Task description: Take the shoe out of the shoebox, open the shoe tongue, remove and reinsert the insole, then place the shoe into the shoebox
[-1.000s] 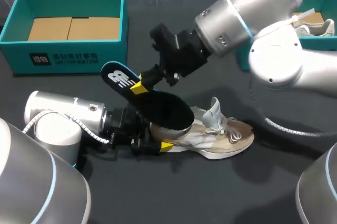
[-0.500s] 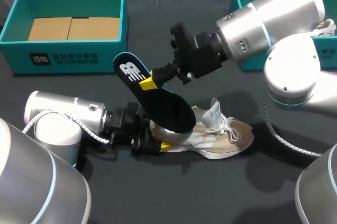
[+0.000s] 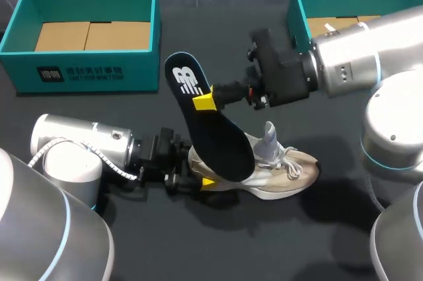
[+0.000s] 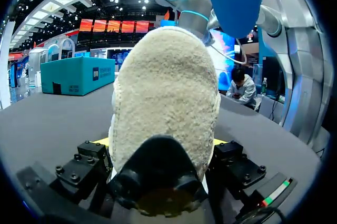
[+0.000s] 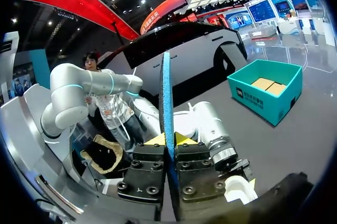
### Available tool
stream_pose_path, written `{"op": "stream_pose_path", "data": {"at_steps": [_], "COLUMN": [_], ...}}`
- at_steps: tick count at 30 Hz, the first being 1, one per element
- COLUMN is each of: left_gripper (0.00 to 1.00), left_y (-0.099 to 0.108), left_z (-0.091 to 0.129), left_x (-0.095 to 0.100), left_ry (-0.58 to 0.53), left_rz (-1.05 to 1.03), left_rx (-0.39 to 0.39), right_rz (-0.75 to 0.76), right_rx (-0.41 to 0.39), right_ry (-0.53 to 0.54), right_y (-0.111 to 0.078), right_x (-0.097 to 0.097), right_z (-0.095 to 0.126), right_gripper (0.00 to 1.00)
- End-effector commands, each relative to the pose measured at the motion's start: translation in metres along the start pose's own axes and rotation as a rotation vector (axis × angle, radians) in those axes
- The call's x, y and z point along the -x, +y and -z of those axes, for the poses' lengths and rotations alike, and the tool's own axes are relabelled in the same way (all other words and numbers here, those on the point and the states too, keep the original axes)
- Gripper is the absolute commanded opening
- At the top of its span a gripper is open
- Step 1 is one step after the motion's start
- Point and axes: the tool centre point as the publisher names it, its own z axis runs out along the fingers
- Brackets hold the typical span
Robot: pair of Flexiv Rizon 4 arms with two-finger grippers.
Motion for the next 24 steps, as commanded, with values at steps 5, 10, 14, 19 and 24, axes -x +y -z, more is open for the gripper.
{"op": "stream_pose_path", "data": {"at_steps": [5,10,14,19,24], "left_gripper": [0.0,0.0,0.0,0.0,0.0], "left_y": [0.003,0.003,0.003,0.003,0.003], "left_z": [-0.002,-0.002,-0.002,-0.002,-0.002], "left_x": [0.001,0.001,0.001,0.001,0.001], "left_ry": [-0.002,-0.002,-0.002,-0.002,-0.002], "left_rz": [0.0,0.0,0.0,0.0,0.0], "left_rx": [0.002,0.002,0.002,0.002,0.002], "right_rz": [-0.058,-0.108,-0.108,-0.108,-0.113], "right_rx": [0.151,0.253,0.253,0.253,0.258], "right_ry": [-0.012,0.09,0.09,0.09,0.07], "right_y": [-0.001,0.001,0.001,0.001,0.0], "right_x": [-0.016,-0.025,-0.025,-0.025,-0.03], "right_z": [0.03,0.046,0.046,0.046,0.052], "right_gripper": [0.0,0.0,0.0,0.0,0.0]}}
